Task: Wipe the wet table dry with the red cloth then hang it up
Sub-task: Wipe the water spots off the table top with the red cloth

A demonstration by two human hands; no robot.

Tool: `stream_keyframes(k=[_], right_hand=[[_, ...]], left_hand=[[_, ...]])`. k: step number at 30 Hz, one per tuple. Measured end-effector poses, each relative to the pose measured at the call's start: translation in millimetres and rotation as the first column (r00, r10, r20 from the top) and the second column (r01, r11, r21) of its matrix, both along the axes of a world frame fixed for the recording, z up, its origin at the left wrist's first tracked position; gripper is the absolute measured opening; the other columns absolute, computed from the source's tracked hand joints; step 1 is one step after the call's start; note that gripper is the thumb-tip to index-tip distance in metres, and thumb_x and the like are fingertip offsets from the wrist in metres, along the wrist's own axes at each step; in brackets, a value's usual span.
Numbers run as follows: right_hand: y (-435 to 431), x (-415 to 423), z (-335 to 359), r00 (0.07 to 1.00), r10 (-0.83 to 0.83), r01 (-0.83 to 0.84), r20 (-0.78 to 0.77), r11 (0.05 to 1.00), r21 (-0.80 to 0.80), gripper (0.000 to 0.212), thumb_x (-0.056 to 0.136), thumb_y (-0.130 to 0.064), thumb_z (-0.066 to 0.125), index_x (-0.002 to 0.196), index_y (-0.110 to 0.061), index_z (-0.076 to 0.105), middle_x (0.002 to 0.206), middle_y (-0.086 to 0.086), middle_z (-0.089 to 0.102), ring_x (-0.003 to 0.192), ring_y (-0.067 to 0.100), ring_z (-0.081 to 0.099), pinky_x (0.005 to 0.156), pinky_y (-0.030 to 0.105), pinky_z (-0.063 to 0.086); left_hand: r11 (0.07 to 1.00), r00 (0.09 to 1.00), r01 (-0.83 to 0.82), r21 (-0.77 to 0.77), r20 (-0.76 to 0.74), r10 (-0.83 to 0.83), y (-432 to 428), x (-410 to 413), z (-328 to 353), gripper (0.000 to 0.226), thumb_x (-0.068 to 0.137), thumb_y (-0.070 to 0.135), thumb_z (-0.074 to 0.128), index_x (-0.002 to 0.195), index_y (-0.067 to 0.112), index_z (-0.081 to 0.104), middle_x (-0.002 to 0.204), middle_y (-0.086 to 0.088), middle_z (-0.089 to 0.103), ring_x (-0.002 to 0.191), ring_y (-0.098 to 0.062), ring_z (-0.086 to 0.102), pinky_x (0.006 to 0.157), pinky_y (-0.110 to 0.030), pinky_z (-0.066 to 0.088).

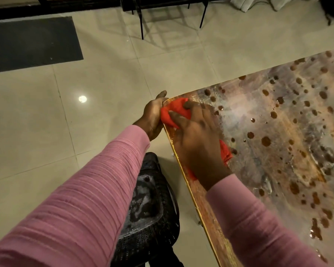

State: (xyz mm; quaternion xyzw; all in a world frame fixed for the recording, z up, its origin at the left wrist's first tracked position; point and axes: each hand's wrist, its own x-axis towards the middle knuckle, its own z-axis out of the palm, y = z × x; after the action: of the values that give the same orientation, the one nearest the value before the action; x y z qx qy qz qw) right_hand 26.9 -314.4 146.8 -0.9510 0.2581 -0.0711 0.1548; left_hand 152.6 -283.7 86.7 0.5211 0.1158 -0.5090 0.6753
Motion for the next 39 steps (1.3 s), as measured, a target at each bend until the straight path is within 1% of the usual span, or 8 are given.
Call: stream_keyframes(k=[4, 8, 15, 22, 25, 30, 35, 39], right_hand=[[-23, 0, 1, 0.997, 0.062, -0.063, -0.049, 0.997, -0.032, 0.042, 0.088, -0.031, 0.041, 0.125, -0.024, 0.061, 0.135, 0.015, 0.047, 0.118, 0.036, 0.044, 0.096, 0.050, 0.043], [-48, 18, -1, 0.987, -0.145, 0.143, -0.071, 0.989, -0.034, 0.042, 0.090, -0.018, 0.052, 0.131, -0.026, 0.056, 0.140, 0.013, 0.040, 0.125, 0.034, 0.036, 0.102, 0.053, 0.039], [-12, 18, 3, 0.990, 0.126, -0.130, -0.064, 0.990, -0.052, 0.047, 0.087, -0.033, 0.039, 0.127, -0.024, 0.060, 0.135, 0.016, 0.047, 0.119, 0.038, 0.043, 0.095, 0.047, 0.039], [-42, 20, 1, 0.997, -0.057, 0.054, -0.058, 0.997, -0.057, 0.041, 0.090, -0.018, 0.052, 0.131, -0.025, 0.056, 0.136, 0.016, 0.041, 0.124, 0.036, 0.037, 0.098, 0.052, 0.041], [-26, 14, 3, 0.993, 0.090, -0.096, -0.069, 0.992, -0.078, 0.040, 0.090, -0.021, 0.052, 0.130, -0.023, 0.058, 0.134, 0.018, 0.044, 0.119, 0.038, 0.041, 0.093, 0.050, 0.043], [-17, -5, 8, 0.942, 0.317, -0.324, -0.107, 0.944, -0.061, 0.041, 0.091, -0.028, 0.042, 0.126, -0.019, 0.061, 0.131, 0.020, 0.049, 0.109, 0.038, 0.049, 0.088, 0.049, 0.046], [-27, 3, 7, 0.985, 0.126, -0.137, -0.120, 0.987, -0.090, 0.041, 0.090, -0.020, 0.053, 0.130, -0.025, 0.057, 0.136, 0.019, 0.043, 0.119, 0.038, 0.042, 0.093, 0.053, 0.045], [-13, -16, 6, 0.913, 0.379, -0.394, -0.149, 0.916, -0.080, 0.039, 0.086, -0.019, 0.057, 0.125, -0.020, 0.062, 0.131, 0.020, 0.049, 0.108, 0.039, 0.049, 0.088, 0.052, 0.047]], left_hand=[[0.992, 0.989, 0.124, -0.004, -0.079, -0.123, 2, 1, 0, 0.047, 0.105, 0.034, 0.030, 0.142, 0.009, 0.042, 0.116, -0.017, 0.063, 0.096, -0.028, 0.064, 0.085, -0.039, 0.053], [0.980, 0.979, 0.196, 0.017, 0.054, -0.197, 5, 3, -8, 0.046, 0.105, 0.034, 0.028, 0.077, 0.014, 0.057, 0.071, -0.006, 0.059, 0.068, -0.018, 0.059, 0.088, -0.038, 0.044], [0.975, 0.971, 0.077, -0.207, -0.205, -0.120, 11, -1, -9, 0.027, 0.073, 0.013, 0.050, 0.082, 0.001, 0.073, 0.073, -0.014, 0.068, 0.067, -0.025, 0.069, 0.058, -0.028, 0.056], [0.976, 0.962, 0.085, -0.201, -0.239, -0.133, 8, -5, -7, 0.033, 0.099, 0.034, 0.037, 0.111, 0.008, 0.054, 0.097, -0.016, 0.052, 0.096, -0.031, 0.053, 0.108, -0.047, 0.034], [0.981, 0.961, 0.104, -0.165, -0.236, -0.142, 11, -5, -7, 0.040, 0.097, 0.034, 0.037, 0.112, 0.004, 0.061, 0.097, -0.018, 0.063, 0.092, -0.030, 0.061, 0.094, -0.043, 0.049], [0.980, 0.958, 0.156, -0.125, -0.224, -0.181, 12, -2, -9, 0.051, 0.096, 0.030, 0.036, 0.070, 0.005, 0.071, 0.069, -0.013, 0.067, 0.063, -0.024, 0.067, 0.057, -0.028, 0.056], [0.985, 0.978, 0.170, 0.005, -0.122, -0.168, 9, -3, 0, 0.045, 0.094, 0.029, 0.035, 0.121, 0.003, 0.060, 0.113, -0.021, 0.062, 0.106, -0.034, 0.060, 0.103, -0.046, 0.044], [0.985, 0.988, 0.149, 0.084, -0.055, -0.144, 8, -6, 2, 0.032, 0.096, 0.024, 0.034, 0.073, 0.013, 0.053, 0.070, -0.009, 0.056, 0.064, -0.021, 0.057, 0.063, -0.023, 0.049]])
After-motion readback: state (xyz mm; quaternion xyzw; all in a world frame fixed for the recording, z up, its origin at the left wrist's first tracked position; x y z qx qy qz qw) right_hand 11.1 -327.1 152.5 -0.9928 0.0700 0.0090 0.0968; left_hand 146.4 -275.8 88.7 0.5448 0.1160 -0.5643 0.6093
